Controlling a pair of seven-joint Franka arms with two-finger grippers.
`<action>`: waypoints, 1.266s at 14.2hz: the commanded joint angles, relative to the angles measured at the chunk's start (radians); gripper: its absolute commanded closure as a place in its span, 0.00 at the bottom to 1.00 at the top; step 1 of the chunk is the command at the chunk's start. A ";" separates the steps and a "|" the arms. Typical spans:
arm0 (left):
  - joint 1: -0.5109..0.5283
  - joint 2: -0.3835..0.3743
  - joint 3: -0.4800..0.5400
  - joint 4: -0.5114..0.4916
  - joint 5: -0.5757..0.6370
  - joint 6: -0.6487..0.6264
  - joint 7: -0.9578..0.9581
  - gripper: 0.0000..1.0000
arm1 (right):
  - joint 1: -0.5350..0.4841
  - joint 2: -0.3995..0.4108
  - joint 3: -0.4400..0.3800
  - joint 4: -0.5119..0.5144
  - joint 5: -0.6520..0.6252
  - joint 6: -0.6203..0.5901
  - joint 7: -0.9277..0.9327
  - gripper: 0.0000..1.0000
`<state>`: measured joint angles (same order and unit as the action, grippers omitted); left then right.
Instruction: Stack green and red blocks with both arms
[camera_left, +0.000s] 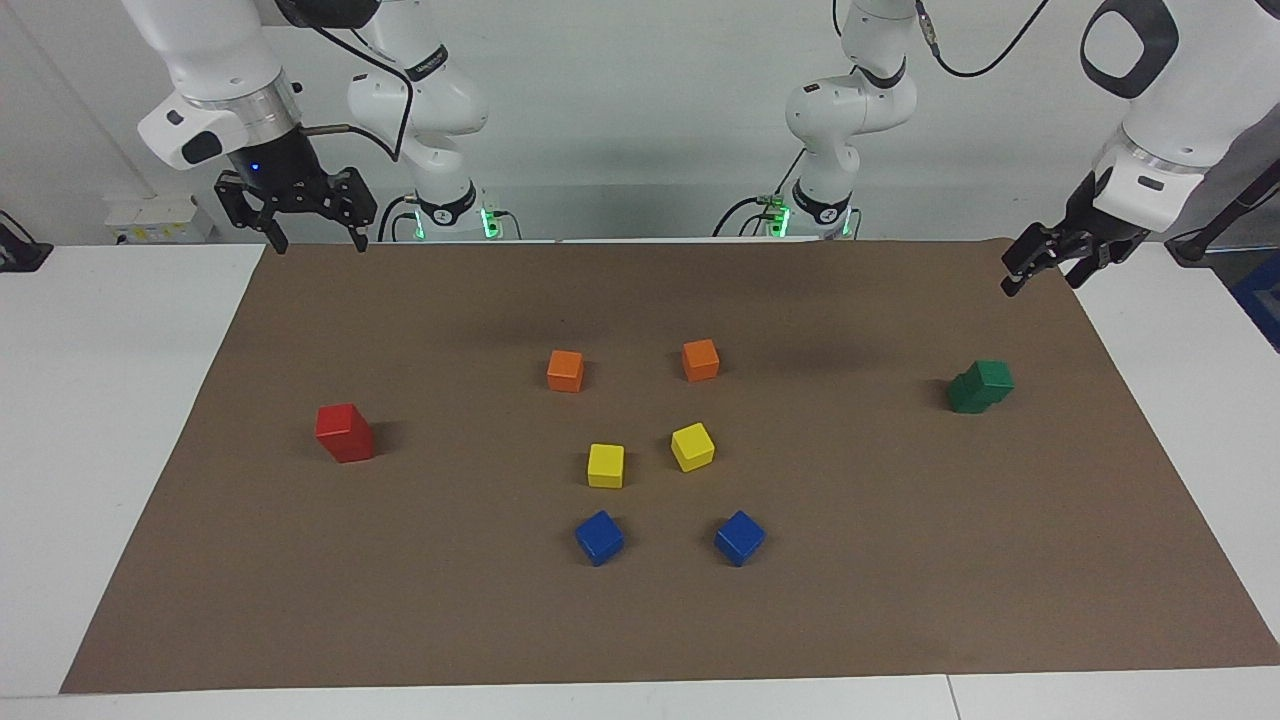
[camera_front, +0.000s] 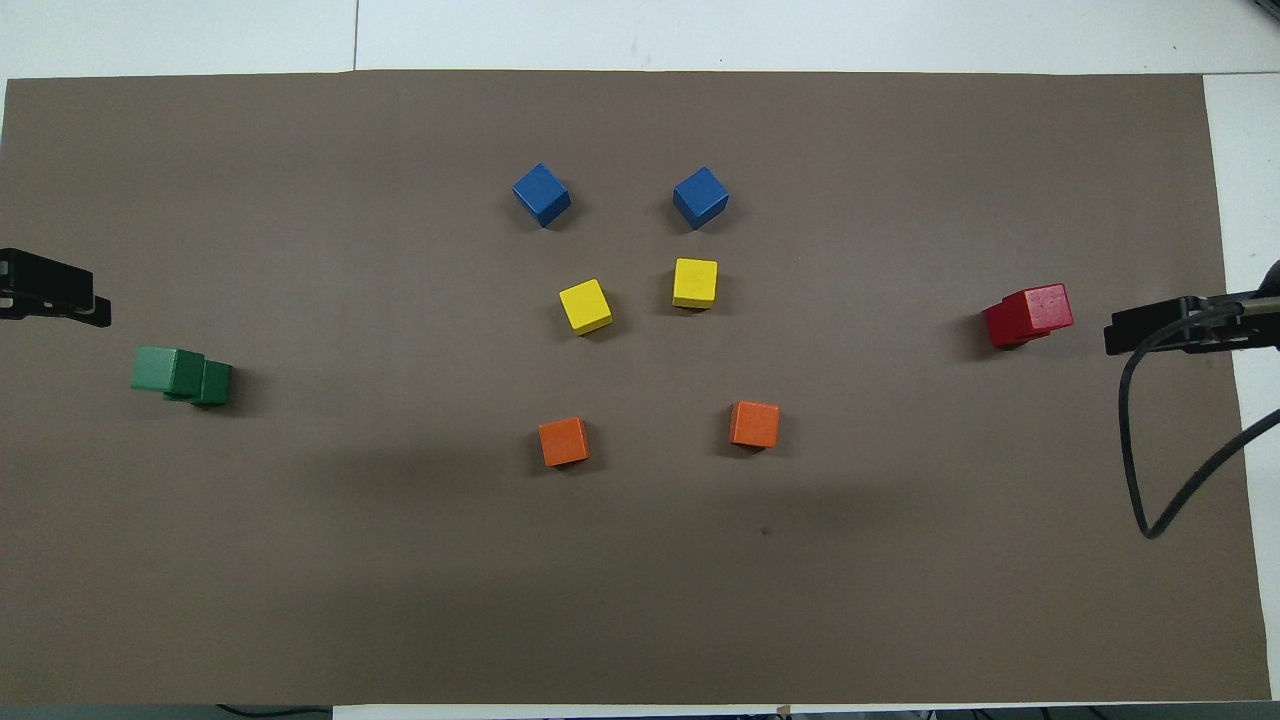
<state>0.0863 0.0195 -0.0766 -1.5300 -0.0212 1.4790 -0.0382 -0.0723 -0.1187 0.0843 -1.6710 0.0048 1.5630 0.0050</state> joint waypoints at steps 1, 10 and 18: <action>-0.062 -0.022 0.017 0.019 0.043 -0.039 -0.020 0.00 | -0.015 0.013 0.006 0.014 -0.003 -0.026 0.010 0.00; -0.054 -0.066 0.026 -0.076 0.011 0.141 -0.017 0.00 | -0.018 0.031 0.005 -0.010 -0.005 -0.026 0.010 0.00; -0.059 -0.059 0.031 -0.078 0.017 0.175 0.009 0.00 | -0.018 0.030 0.005 -0.012 -0.005 -0.027 0.010 0.00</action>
<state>0.0349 -0.0140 -0.0542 -1.5750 -0.0023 1.6329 -0.0431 -0.0828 -0.0810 0.0827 -1.6770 0.0045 1.5500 0.0050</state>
